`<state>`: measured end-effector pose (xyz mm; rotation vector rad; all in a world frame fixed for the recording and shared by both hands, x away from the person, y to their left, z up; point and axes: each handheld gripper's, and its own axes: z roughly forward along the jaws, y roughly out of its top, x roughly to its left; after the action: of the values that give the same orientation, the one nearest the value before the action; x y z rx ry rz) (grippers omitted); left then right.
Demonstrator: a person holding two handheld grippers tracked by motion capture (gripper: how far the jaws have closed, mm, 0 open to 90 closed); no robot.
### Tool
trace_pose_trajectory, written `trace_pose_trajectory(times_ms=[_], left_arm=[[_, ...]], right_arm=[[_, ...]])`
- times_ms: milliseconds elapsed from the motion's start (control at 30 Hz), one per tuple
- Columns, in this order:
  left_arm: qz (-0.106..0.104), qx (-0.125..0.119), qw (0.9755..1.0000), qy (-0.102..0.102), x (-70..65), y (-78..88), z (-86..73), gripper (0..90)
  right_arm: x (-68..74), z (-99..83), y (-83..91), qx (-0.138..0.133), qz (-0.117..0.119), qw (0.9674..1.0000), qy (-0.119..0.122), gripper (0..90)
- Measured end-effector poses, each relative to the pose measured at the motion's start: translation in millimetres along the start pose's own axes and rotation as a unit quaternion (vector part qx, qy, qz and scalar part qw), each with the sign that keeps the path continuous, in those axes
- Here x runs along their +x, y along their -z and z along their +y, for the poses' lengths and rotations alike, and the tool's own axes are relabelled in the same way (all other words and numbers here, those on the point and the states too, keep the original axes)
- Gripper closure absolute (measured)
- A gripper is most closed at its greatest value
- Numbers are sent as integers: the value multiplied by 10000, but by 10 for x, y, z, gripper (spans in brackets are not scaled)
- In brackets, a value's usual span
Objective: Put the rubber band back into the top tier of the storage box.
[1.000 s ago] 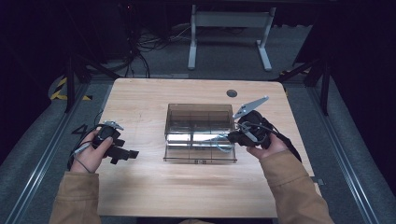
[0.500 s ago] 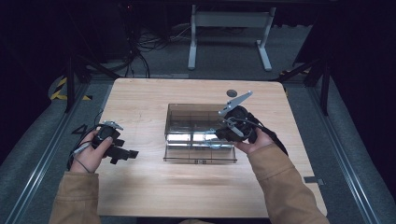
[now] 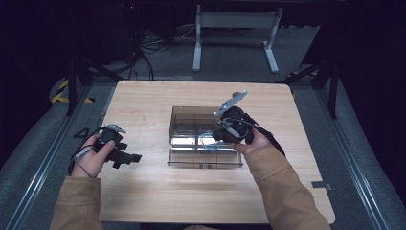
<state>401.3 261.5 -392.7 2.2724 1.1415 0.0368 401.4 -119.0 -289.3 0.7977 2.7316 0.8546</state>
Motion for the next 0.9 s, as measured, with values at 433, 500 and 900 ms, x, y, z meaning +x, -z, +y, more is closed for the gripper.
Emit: trace_pose_trajectory(times_ms=[433,500,900], left_arm=[[11,-28,10000,7,10,11,-7,179],[9,-23,10000,4,10,10,-7,179],[4,2,10000,1,5,3,-3,179]], right_arm=[[13,108,-225,132,187,9997,41,850],[22,107,-250,175,212,9996,60,850],[16,10,-390,384,300,9988,-27,849]])
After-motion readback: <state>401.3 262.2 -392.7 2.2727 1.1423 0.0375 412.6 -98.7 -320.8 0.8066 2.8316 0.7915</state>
